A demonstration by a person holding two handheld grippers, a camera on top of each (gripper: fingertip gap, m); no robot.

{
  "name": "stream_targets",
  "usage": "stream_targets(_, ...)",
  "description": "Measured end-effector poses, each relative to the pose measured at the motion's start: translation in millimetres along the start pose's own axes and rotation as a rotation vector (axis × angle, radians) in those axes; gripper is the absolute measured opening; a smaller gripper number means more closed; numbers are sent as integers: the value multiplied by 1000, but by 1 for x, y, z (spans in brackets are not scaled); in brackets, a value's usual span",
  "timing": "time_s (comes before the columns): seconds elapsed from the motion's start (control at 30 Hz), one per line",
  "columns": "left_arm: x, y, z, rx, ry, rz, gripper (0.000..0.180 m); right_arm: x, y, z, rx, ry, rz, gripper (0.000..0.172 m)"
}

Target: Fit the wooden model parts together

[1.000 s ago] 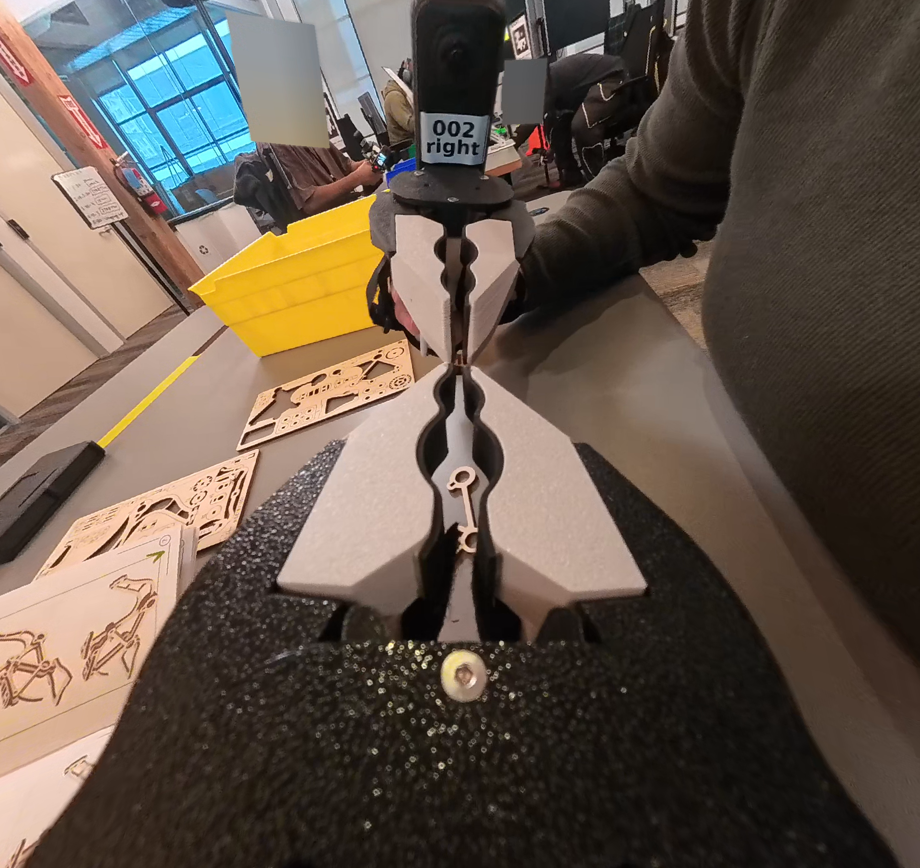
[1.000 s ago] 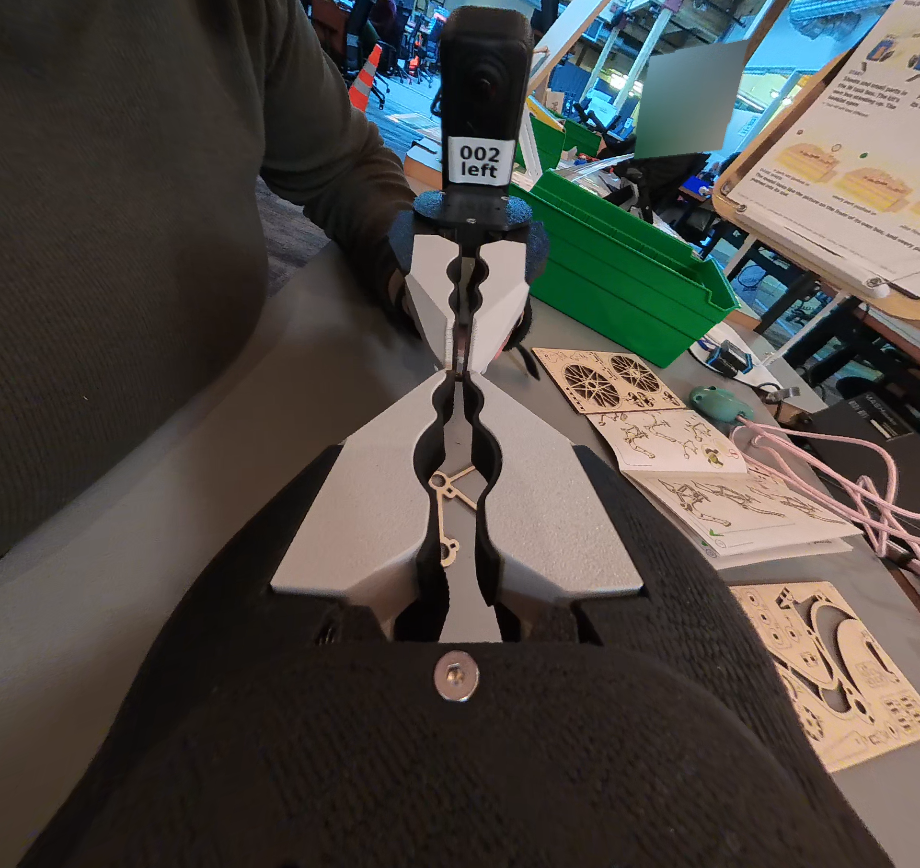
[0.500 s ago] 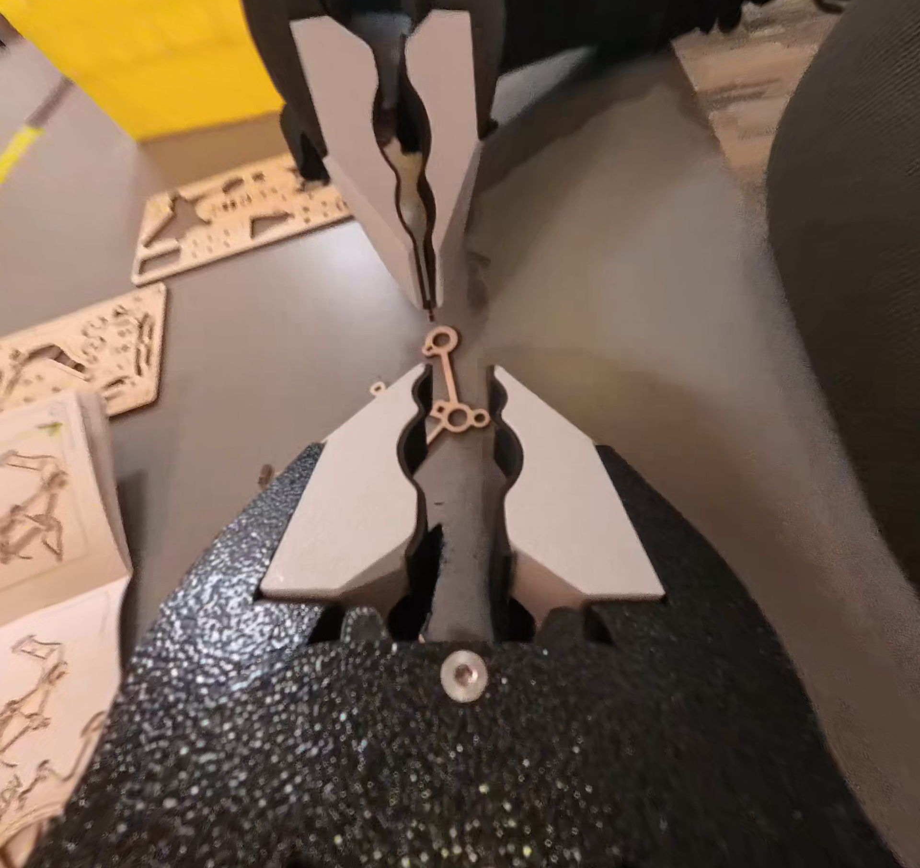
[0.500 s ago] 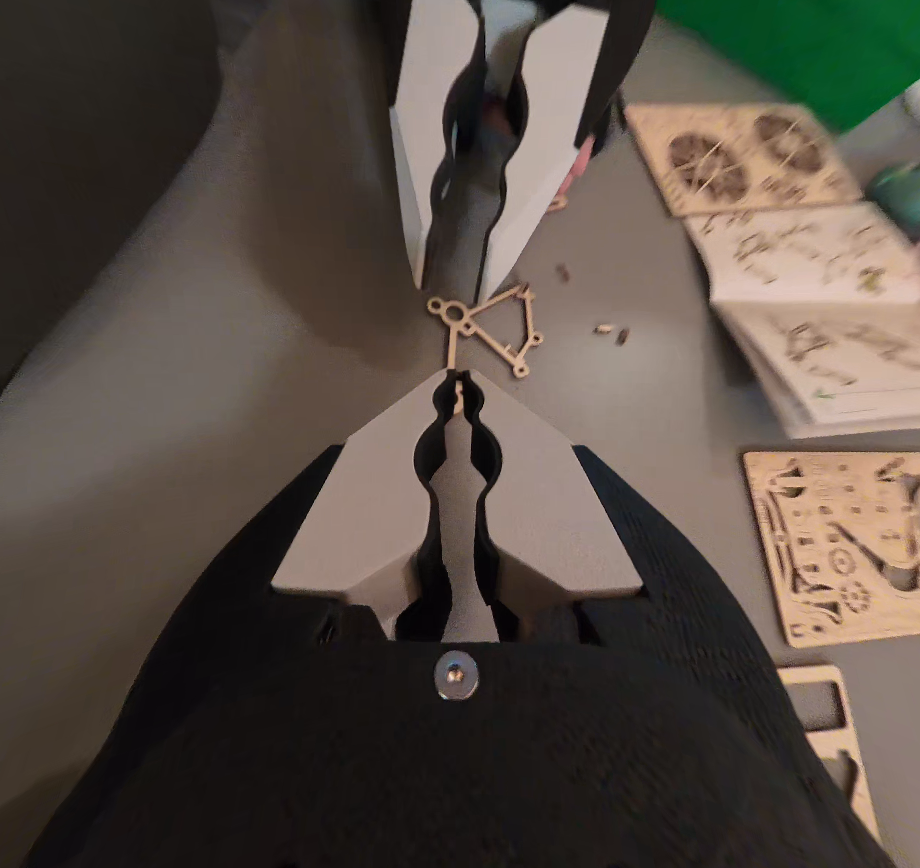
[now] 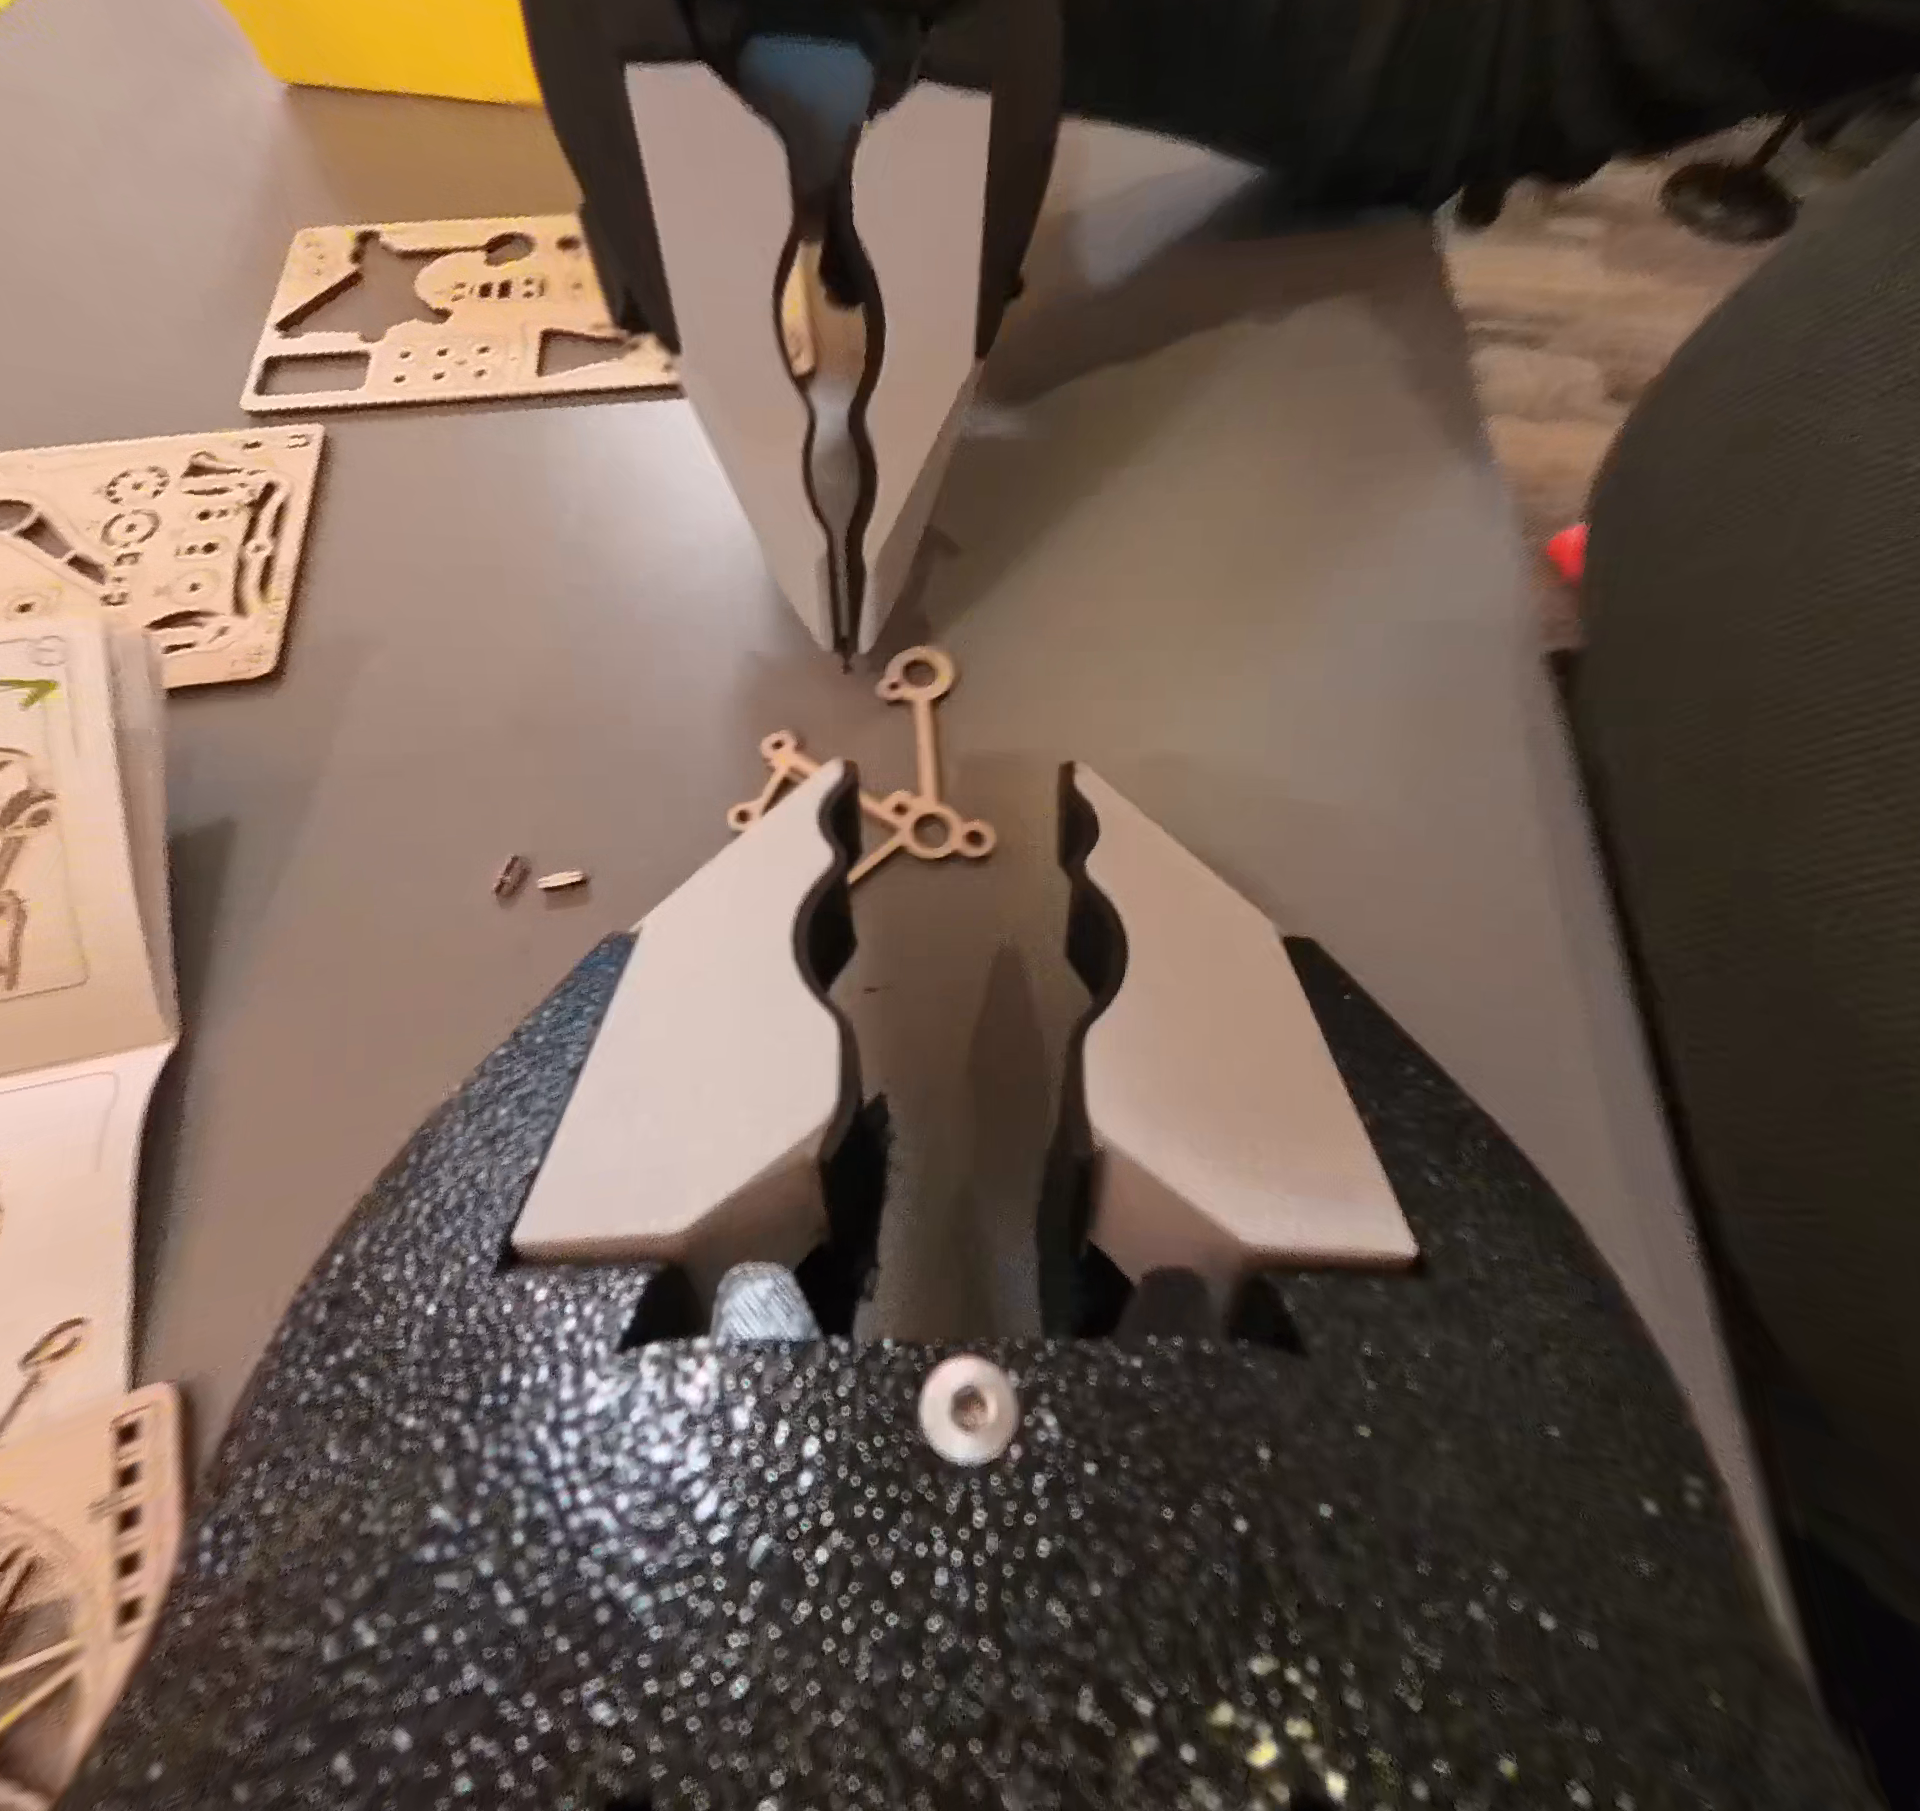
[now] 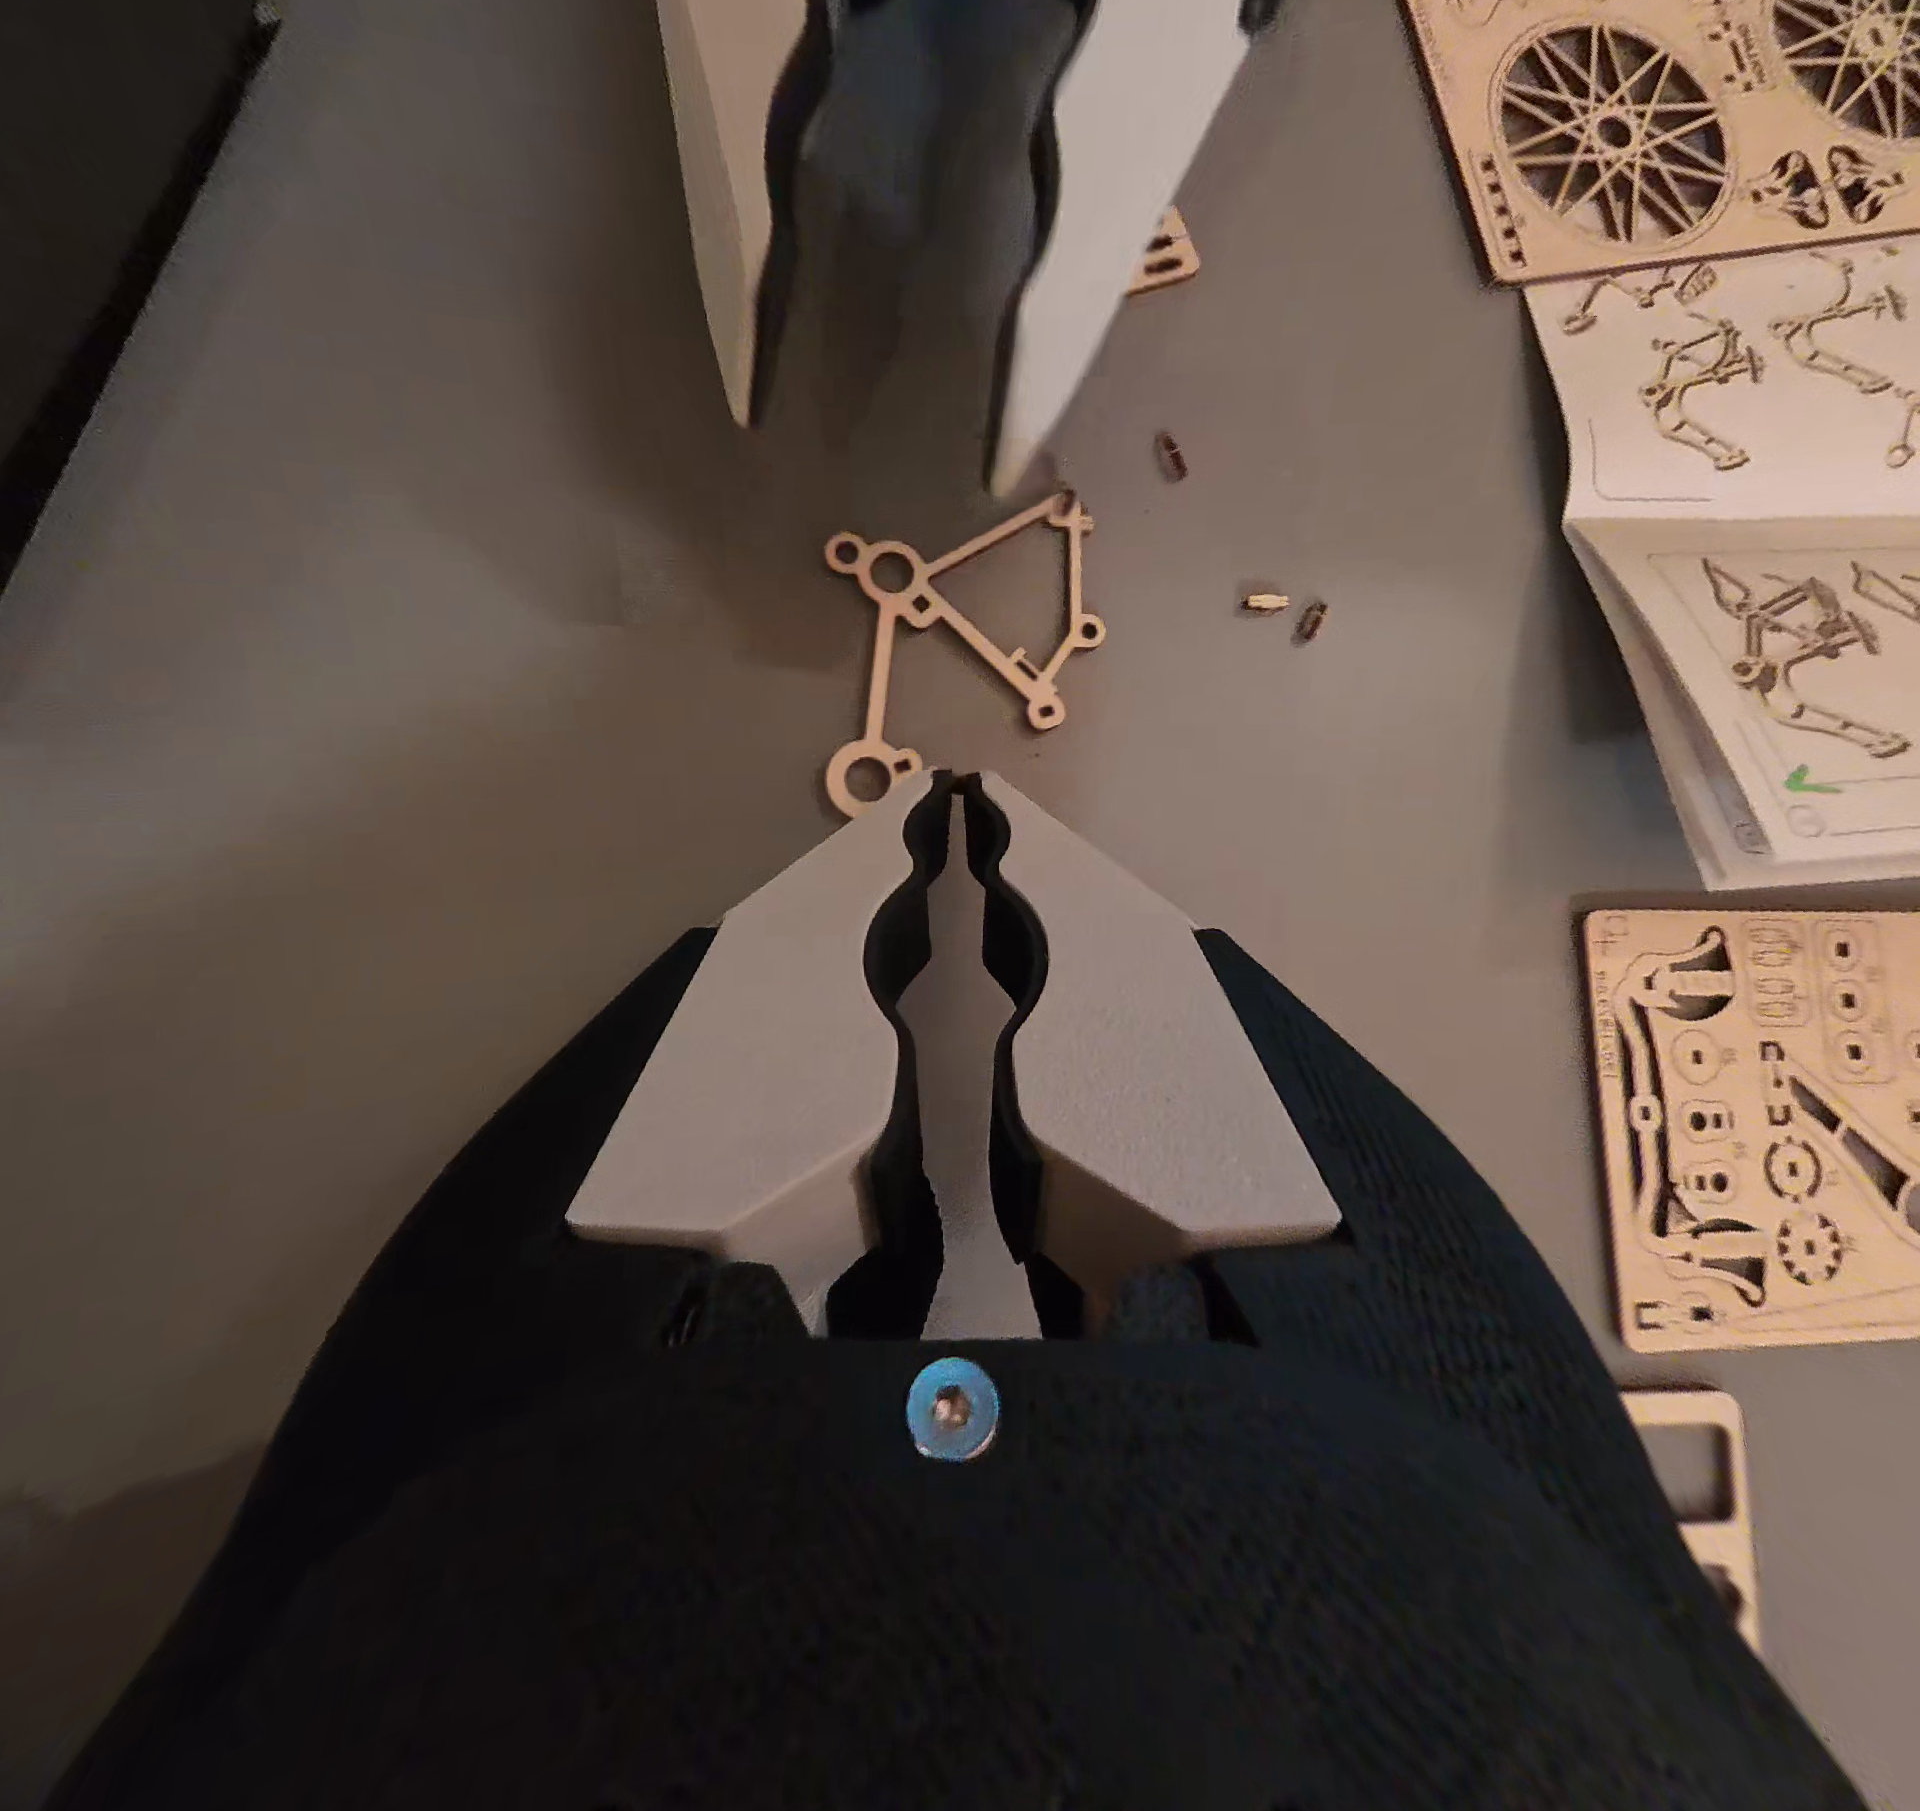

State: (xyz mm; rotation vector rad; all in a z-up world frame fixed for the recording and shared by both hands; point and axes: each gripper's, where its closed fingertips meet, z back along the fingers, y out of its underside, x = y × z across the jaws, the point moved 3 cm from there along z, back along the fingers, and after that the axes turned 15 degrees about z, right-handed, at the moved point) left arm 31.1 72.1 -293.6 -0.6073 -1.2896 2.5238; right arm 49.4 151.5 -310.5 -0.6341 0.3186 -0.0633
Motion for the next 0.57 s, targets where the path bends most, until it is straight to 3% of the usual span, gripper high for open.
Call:
stream_targets(0.03,-3,-3,4,-22,21,24,32,2,1,-1,-3,-3,-6,1)
stream_targets(0.17,0,-5,14,-85,-36,144,37,7,1,-6,-10,-7,-20,1)
stream_targets(0.33,0,13,-2,-34,-117,301,52,18,-9,-10,-80,-89,-46,1)
stream_targets(0.57,1,20,-13,33,-240,327,50,16,-14,-7,-149,-66,-56,1)
